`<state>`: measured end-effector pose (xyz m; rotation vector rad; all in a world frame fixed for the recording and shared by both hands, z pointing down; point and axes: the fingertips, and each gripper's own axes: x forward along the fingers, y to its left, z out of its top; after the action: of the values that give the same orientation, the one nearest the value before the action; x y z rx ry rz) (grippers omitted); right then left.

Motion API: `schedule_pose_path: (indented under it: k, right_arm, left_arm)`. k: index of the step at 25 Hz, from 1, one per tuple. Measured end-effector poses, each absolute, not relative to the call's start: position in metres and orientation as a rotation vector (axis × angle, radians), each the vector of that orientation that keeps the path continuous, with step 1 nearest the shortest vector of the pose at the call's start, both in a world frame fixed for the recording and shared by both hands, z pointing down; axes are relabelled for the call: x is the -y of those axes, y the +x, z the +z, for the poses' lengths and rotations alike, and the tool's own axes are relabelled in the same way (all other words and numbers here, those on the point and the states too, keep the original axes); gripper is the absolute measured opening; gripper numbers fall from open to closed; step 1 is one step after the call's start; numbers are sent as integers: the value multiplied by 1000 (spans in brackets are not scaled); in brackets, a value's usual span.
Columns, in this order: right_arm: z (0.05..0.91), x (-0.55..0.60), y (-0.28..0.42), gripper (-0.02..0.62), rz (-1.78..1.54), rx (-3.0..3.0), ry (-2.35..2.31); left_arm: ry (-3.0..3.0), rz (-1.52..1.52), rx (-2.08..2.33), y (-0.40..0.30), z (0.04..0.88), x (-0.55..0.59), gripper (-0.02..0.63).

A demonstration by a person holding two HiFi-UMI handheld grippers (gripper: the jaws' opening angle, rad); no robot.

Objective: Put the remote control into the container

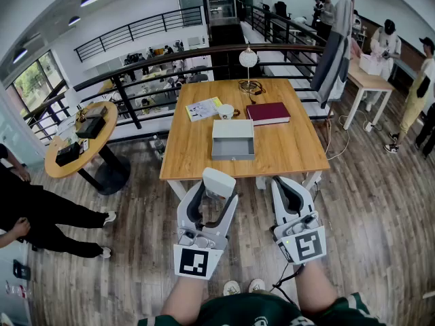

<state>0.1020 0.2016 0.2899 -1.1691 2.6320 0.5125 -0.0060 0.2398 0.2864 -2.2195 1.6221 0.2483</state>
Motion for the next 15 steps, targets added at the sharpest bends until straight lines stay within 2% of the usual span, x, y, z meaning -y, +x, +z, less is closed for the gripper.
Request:
schedule_pose_path:
  k: [15]
  right_arm:
    - [293,-194,110,15,495,-2624,-1128]
  left_arm:
    - [-2211,228,-1637,4,292,-233,268]
